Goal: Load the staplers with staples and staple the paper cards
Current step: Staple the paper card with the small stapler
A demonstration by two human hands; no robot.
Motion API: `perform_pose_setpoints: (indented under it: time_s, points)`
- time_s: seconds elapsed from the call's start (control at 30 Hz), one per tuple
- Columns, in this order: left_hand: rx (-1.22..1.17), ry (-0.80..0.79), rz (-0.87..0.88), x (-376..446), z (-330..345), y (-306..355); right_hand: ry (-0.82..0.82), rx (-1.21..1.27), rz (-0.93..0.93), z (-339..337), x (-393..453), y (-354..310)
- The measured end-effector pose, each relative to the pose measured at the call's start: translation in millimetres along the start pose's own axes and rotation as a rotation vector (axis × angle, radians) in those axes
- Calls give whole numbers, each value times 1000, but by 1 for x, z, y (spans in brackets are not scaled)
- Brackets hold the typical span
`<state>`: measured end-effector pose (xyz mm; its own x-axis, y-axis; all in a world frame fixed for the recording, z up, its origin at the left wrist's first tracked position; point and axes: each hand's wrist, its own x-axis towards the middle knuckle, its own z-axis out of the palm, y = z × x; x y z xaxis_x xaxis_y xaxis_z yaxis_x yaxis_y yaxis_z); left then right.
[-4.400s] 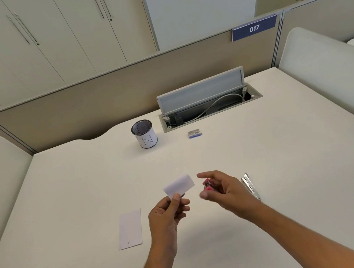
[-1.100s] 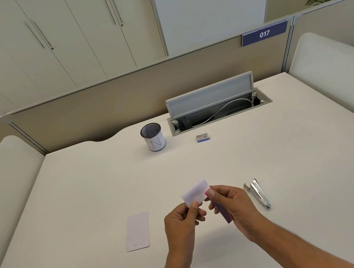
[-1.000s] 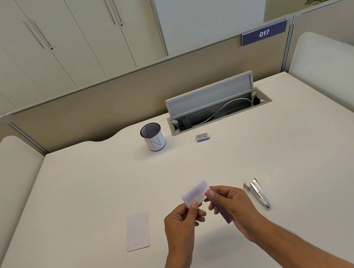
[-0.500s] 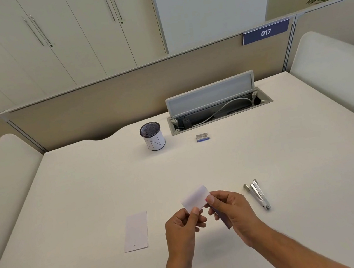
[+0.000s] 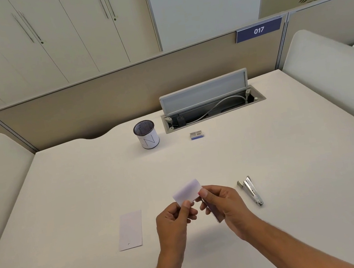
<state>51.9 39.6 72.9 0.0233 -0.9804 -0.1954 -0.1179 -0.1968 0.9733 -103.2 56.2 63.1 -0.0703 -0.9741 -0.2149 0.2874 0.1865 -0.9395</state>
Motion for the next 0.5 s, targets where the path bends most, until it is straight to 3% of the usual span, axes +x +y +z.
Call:
perform_pose_setpoints:
  time_s: [0.5]
  points:
    - [-1, 20, 16, -2, -1, 8, -26, -87, -37, 3, -4, 1]
